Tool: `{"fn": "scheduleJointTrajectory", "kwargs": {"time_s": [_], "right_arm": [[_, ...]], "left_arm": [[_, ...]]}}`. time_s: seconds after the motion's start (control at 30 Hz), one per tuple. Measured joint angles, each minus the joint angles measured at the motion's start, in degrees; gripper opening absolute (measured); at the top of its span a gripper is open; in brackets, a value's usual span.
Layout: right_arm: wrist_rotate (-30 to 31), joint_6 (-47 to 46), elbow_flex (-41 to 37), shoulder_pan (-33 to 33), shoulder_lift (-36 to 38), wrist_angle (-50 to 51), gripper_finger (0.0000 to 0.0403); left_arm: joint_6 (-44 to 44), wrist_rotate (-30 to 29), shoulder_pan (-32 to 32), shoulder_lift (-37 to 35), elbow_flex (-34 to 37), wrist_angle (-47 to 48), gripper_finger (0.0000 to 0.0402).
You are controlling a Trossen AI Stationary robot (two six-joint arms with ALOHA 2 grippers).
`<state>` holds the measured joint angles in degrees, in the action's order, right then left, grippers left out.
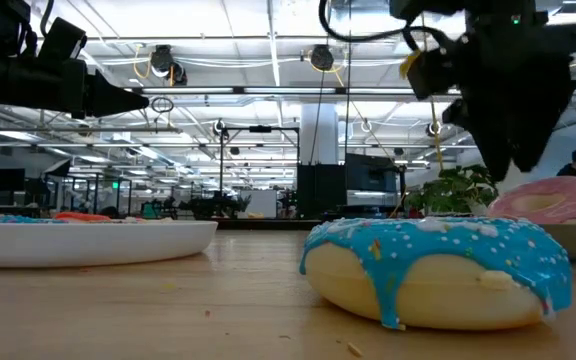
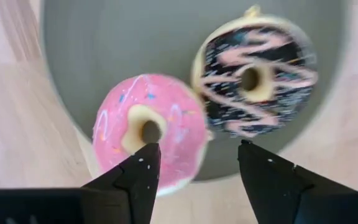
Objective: Pick & Place donuts
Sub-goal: Put the large blue donut on the gray plate
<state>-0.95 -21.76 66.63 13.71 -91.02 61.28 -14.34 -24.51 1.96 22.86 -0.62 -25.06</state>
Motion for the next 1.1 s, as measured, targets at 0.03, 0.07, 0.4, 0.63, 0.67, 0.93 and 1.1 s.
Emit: {"fn": "scheduleJointTrajectory", "kwargs": {"time_s": [0.03,0.07,0.4,0.63,0.67,0.93,1.1], "right_arm": [[0.79,-0.04,0.0,-0.21,1.2,-0.02,0.0203],[1.15,-0.04,0.0,-0.34,2.25,-0.13,0.0203],[2.67,0.3,3.36,2.87,9.42,-19.76,0.0176],[2.53,0.58,13.34,7.56,-0.6,-21.0,0.0122],[2.27,1.11,15.3,8.01,-2.9,-20.32,0.0115],[2.26,4.69,28.05,9.12,-14.59,-18.66,0.006],[0.71,7.76,28.07,9.67,-15.59,-25.94,0.0026]], "left_arm": [[-0.01,0.0,0.01,-0.01,0.0,-0.02,0.0033],[-0.01,-0.01,0.02,-0.01,0.0,-0.02,0.0033],[-0.01,-0.02,0.01,-0.01,0.0,-0.36,0.0033],[-0.01,-0.02,0.02,0.0,0.02,-0.38,0.0033],[-0.01,-0.02,0.0,-0.01,0.02,-0.44,0.0033],[-0.01,-0.02,0.01,-0.01,0.01,-0.24,0.0033],[-0.29,-0.02,0.02,-0.01,0.02,0.13,0.0033]]}}
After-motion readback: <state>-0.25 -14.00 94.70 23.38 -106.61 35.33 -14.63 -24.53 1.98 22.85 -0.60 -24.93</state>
